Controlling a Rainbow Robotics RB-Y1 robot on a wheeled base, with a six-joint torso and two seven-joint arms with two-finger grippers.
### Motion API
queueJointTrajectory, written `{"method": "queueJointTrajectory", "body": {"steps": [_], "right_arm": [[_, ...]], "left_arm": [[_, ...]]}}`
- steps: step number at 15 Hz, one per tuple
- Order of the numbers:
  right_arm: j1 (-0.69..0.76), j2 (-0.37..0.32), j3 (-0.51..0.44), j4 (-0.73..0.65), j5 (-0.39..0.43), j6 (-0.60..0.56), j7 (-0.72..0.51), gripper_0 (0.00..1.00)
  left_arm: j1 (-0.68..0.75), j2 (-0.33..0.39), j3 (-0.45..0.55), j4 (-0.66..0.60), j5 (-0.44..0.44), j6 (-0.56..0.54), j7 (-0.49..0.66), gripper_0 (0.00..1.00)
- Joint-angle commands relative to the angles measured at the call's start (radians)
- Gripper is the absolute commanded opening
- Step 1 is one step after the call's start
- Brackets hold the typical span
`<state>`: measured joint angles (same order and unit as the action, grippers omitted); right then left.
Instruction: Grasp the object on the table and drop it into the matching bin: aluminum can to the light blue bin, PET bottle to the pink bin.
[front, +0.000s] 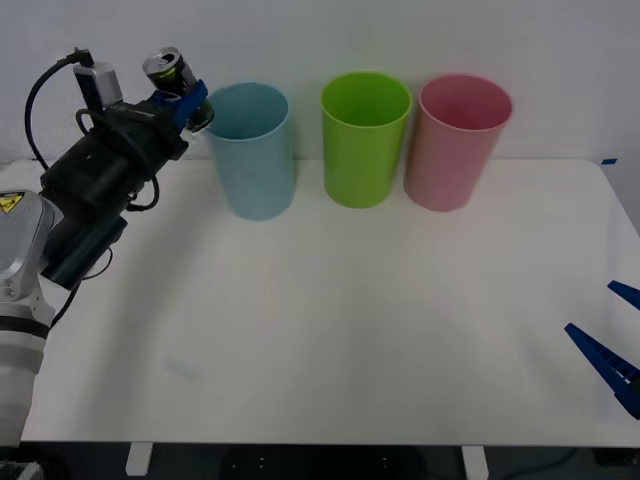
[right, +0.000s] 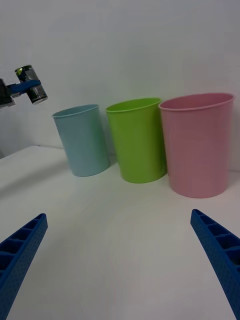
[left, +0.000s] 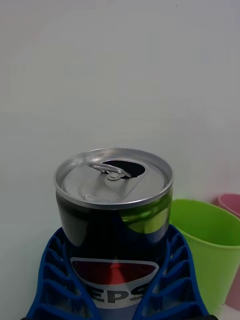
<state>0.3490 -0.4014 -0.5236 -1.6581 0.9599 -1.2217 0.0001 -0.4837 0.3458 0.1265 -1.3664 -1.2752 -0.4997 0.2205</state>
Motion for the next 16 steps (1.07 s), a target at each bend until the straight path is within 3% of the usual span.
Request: {"method": "queueJointTrajectory", "body": {"steps": [1,9,16], "right_arm": [[0.000,0.000,0.000,0.000,0.000,0.000,0.000,1.00],[0.000,0.000,0.000,0.000,0.000,0.000,0.000,1.00],[0.000,0.000,0.000,0.000,0.000,0.000,0.000,1.00]], "left_arm": [[-0.105,0.001,-0.019,0.145,-0.001,0.003,-0.053,0.00],[-0.338,-0.008,-0.042,0.435,-0.046,0.006,-0.089,0.00],[-0.371,-0.041,-0.042,0.466,-0.072,0.049,-0.104,0.00]]}}
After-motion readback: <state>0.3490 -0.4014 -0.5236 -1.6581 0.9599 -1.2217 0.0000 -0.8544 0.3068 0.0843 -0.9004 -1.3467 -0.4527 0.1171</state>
